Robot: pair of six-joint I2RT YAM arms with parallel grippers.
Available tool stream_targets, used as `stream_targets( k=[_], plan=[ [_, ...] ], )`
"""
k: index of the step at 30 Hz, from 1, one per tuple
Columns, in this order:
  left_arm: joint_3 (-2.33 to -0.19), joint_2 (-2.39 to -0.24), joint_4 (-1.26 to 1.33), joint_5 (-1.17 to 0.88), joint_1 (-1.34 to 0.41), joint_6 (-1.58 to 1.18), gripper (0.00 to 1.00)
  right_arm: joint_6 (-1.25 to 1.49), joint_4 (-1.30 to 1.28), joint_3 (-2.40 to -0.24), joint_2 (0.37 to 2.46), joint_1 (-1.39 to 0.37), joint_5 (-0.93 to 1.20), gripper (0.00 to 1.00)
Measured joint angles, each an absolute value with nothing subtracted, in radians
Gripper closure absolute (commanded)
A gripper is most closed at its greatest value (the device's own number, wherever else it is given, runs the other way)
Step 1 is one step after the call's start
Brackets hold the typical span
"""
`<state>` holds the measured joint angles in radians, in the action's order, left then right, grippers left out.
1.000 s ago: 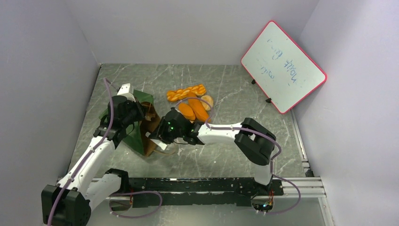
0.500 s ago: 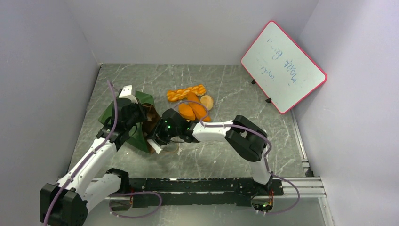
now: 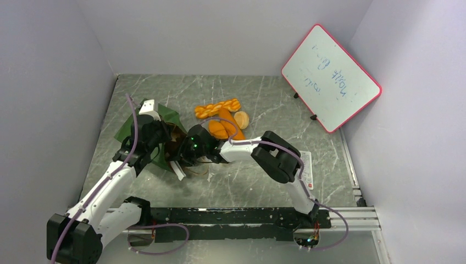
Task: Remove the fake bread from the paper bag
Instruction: Take out the fake bread from the paper bag.
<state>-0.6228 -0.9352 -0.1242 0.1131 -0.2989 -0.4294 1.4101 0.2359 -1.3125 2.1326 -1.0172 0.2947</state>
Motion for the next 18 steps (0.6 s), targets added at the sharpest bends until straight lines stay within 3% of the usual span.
stream_targets(
  k=[7, 12, 18],
  plan=[
    [-0.627, -0.945, -0.128, 0.124, -0.299, -0.426, 0.93, 1.410, 0.336, -1.312, 2.163, -0.994, 0.356, 0.94],
    [-0.640, -0.947, -0.144, 0.152, -0.300, -0.425, 0.93, 1.409, 0.396, -1.268, 2.145, -0.981, 0.368, 1.00],
    [-0.676, -0.967, -0.168, 0.186, -0.307, -0.422, 0.93, 1.388, 0.422, -1.147, 2.051, -0.973, 0.352, 1.00]
  ],
)
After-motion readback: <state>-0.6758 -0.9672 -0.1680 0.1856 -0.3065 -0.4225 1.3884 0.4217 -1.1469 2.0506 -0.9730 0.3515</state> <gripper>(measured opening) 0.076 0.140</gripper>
